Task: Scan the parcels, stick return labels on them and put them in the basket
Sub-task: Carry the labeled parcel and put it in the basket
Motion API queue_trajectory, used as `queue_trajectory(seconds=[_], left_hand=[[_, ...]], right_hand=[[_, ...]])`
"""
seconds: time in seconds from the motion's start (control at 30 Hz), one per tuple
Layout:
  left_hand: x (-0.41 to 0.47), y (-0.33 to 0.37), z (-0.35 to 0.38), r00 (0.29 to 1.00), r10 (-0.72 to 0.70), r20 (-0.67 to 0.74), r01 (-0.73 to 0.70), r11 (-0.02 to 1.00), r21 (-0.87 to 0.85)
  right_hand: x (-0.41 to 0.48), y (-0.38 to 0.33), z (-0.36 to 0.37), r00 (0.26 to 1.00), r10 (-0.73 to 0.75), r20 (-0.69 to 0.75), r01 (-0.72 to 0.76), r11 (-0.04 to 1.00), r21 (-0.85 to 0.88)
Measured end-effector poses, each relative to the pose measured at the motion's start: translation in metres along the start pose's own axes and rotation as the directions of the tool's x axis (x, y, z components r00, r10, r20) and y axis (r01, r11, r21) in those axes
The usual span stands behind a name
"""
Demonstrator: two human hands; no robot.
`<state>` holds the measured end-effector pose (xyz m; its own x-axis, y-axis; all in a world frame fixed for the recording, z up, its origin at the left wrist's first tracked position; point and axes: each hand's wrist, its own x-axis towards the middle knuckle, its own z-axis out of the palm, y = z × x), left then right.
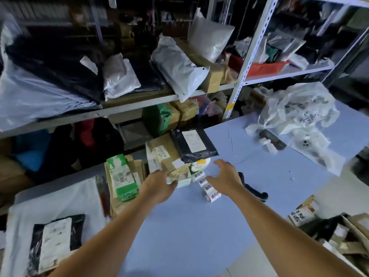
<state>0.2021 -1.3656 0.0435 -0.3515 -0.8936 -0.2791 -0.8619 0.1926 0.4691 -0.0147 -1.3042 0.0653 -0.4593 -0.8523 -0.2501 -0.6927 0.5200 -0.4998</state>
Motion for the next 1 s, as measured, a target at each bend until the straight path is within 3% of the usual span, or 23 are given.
queue_trajectory(seconds=[0.2,0.47,0.6,0.8,1.0], left_hand=[[0.081,0.039,0.019,0.970,-0.242,-0.002,0.230,0.926,-0.299],[0.171,0.070,0.051,0.822,-0.569,-0.024,0.421,0.637,-0.646],[0.185,0.074,0.061,0.810,-0.585,-0.046,0.411,0.622,-0.667],[0.159,0.083,0.063,0.831,-0.512,-0.220,0.221,0.665,-0.713],[0.093,0.093,0.078,0.838,-0.503,-0.210,0.163,0.600,-0.784]], right_hand=[[0.129,0.017,-0.008,1.000,0.012,-0.004,-0.011,0.985,0.172],[0.227,0.031,0.004,0.984,-0.057,0.169,0.011,0.967,0.256],[0.241,0.037,0.010,0.970,-0.165,0.178,0.114,0.957,0.266],[0.234,0.048,0.002,0.956,-0.245,0.163,0.174,0.916,0.362],[0.185,0.064,-0.011,0.939,-0.321,0.121,0.261,0.897,0.357]])
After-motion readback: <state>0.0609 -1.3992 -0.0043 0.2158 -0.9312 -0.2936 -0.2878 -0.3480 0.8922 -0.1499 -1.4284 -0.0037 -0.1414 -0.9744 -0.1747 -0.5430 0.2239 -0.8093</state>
